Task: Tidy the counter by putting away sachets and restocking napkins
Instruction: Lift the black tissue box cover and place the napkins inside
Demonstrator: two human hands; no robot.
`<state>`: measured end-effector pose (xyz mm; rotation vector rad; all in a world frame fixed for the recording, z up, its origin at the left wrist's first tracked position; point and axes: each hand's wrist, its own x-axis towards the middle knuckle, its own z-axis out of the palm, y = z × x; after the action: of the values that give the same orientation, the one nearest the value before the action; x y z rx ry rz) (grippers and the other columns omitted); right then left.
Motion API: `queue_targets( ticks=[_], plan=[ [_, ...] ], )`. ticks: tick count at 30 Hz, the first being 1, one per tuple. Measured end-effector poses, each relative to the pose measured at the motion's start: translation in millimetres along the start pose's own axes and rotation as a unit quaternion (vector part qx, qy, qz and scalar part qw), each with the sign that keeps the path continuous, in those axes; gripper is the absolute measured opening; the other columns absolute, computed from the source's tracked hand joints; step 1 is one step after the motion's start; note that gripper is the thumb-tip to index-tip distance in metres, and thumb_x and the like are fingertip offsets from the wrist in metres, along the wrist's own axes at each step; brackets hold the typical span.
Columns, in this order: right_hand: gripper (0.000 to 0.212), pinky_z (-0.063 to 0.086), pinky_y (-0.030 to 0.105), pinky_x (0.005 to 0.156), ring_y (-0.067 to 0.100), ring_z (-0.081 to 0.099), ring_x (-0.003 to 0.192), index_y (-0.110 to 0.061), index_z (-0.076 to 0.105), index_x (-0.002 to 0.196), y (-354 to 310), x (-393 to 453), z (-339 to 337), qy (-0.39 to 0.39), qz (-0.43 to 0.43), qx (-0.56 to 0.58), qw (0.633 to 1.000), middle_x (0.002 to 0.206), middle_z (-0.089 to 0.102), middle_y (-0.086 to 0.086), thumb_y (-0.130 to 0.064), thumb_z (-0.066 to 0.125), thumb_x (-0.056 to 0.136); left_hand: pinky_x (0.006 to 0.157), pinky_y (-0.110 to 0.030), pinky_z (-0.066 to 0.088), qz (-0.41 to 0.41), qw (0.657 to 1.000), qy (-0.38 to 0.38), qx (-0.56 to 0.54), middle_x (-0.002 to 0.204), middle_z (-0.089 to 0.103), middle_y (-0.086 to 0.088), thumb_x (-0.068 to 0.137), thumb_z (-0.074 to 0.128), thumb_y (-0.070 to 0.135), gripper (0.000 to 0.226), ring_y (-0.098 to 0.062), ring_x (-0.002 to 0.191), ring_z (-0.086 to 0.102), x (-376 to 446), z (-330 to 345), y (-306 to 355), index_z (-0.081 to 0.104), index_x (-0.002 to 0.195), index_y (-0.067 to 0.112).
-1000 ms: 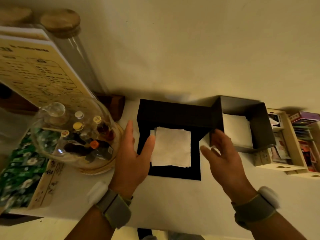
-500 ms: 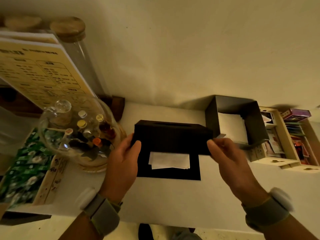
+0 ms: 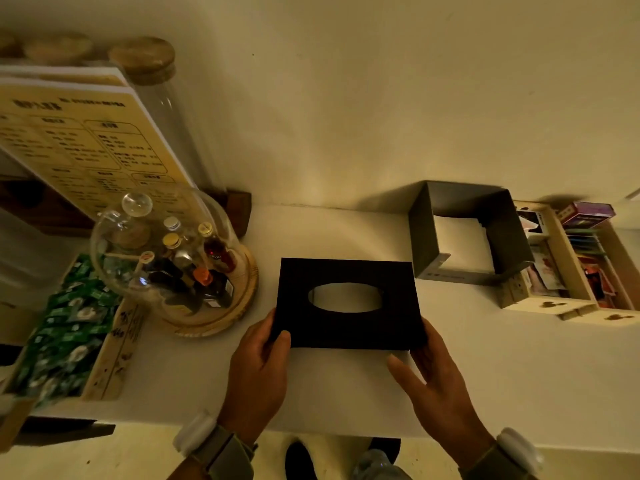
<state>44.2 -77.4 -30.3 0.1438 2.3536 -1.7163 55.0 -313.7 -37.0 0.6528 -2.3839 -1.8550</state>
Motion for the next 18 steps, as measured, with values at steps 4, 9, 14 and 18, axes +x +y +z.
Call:
queue_targets(
  ticks=[4,9,14,18],
  plan=[
    [0.076,0.035,0.017,0.098,-0.001,0.04,0.126,-0.046,0.025,0.139,2,1,2,-0.004,-0.003,0.025,1.0,0.136,0.037,-0.03,-0.047,0.064,0.073,0.095,-0.025,0.041,0.009,1.0,0.008,-0.01,0.122,0.061,0.009,0.095,0.053,0.017,0.038,-0.002,0.112,0.055,1,3,-1,0.054,0.131,0.028],
    [0.077,0.037,0.005,0.09,-0.007,0.04,0.125,-0.044,0.028,0.14,-12,21,3,-0.014,-0.017,0.043,0.999,0.135,0.04,-0.031,-0.046,0.067,0.073,0.092,-0.013,0.042,0.037,0.999,0.024,-0.023,0.12,0.062,0.018,0.095,0.052,0.018,0.036,0.004,0.115,0.054,21,6,9,0.056,0.129,0.03],
    [0.076,0.037,0.018,0.095,0.0,0.042,0.124,-0.041,0.026,0.141,-38,64,1,-0.011,-0.038,0.025,0.999,0.132,0.045,-0.025,-0.039,0.069,0.078,0.087,-0.01,0.039,0.05,0.997,0.035,-0.039,0.114,0.061,0.02,0.096,0.049,0.02,0.035,0.0,0.11,0.054,62,20,36,0.055,0.13,0.026],
    [0.084,0.035,0.043,0.108,0.02,0.036,0.135,-0.029,0.019,0.146,-45,94,8,0.021,-0.029,0.019,0.999,0.148,0.038,-0.002,-0.034,0.07,0.08,0.077,0.001,0.041,0.088,0.994,0.043,-0.045,0.109,0.062,0.015,0.098,0.045,0.013,0.031,0.009,0.097,0.056,89,30,53,0.058,0.126,0.019]
  ],
)
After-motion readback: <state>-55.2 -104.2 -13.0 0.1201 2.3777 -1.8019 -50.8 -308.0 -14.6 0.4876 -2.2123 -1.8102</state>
